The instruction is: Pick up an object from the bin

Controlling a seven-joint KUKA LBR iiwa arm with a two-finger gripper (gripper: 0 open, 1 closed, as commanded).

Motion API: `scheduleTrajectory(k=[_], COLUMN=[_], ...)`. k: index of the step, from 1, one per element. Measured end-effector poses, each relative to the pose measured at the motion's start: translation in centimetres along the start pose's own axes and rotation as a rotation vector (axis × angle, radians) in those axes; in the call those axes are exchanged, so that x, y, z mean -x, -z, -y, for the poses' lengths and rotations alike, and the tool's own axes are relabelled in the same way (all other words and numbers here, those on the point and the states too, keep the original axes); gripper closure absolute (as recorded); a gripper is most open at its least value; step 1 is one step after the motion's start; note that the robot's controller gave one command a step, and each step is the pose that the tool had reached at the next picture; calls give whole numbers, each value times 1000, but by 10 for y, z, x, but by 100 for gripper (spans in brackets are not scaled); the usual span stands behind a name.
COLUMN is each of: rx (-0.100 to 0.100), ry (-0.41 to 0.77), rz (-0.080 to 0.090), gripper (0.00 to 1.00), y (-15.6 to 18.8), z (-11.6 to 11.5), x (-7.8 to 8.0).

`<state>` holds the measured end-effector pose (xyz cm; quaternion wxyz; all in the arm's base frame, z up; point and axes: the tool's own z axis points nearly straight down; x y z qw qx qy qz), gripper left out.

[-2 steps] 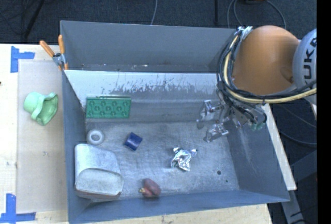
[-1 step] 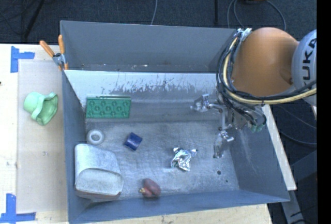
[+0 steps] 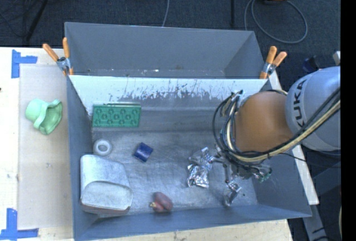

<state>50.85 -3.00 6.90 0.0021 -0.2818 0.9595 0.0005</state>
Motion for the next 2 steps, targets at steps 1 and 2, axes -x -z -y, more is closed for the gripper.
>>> scheduleTrajectory(k=[1,2], rx=[-2,-4], ry=[2,9], rz=[-1,3], gripper=[100,100], y=[4,157], z=[1,-5], x=[1,16])
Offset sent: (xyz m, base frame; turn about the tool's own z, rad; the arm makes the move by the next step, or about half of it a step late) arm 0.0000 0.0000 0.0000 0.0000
